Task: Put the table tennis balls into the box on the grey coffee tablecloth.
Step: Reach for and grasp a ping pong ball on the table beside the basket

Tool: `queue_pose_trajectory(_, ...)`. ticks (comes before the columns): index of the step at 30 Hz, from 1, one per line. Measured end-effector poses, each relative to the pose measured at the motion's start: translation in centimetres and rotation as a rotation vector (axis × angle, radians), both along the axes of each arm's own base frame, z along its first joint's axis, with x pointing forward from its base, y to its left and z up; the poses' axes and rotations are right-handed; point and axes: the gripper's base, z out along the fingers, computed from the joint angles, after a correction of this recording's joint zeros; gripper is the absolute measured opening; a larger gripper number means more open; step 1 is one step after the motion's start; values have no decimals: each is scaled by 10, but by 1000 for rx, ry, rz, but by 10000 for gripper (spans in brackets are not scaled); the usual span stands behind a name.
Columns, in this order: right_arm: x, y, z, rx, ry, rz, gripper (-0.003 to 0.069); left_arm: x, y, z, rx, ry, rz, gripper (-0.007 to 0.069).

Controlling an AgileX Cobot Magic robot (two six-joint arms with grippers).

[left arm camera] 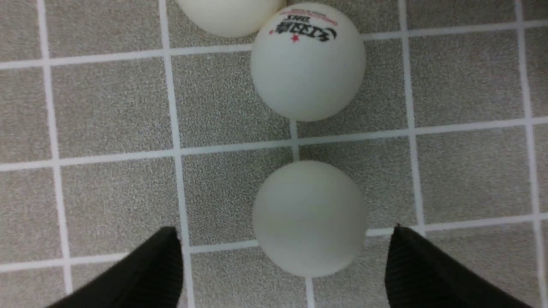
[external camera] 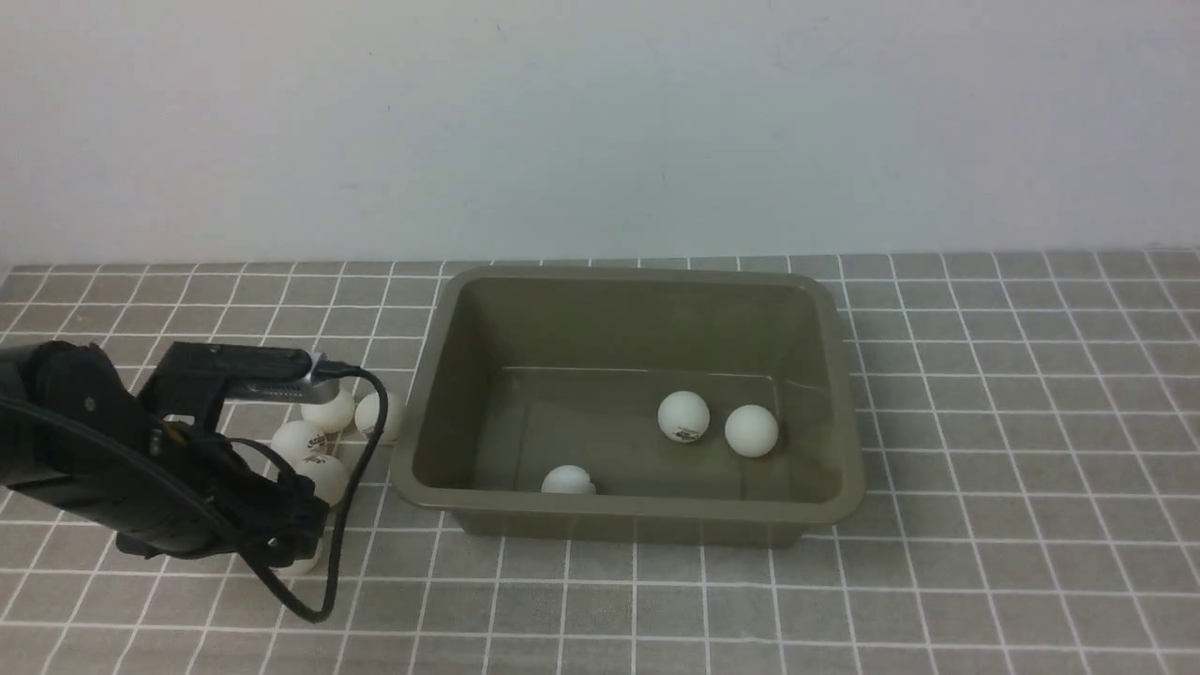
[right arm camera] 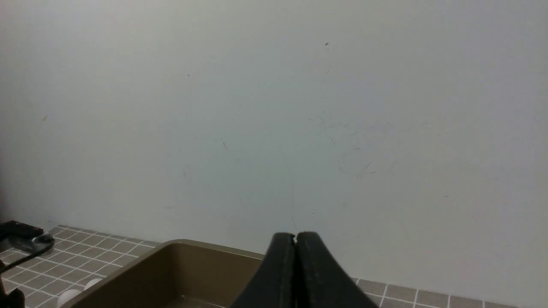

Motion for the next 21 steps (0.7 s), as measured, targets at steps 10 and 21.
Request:
queue_pose_trajectory(10, 0, 0, 0, 0, 0, 0, -10, 3, 0, -12, 8, 27, -11, 326)
queue_pose_trajectory(21, 0, 0, 0, 0, 0, 0, -10, -2, -28, 80, -50, -70, -108, 334)
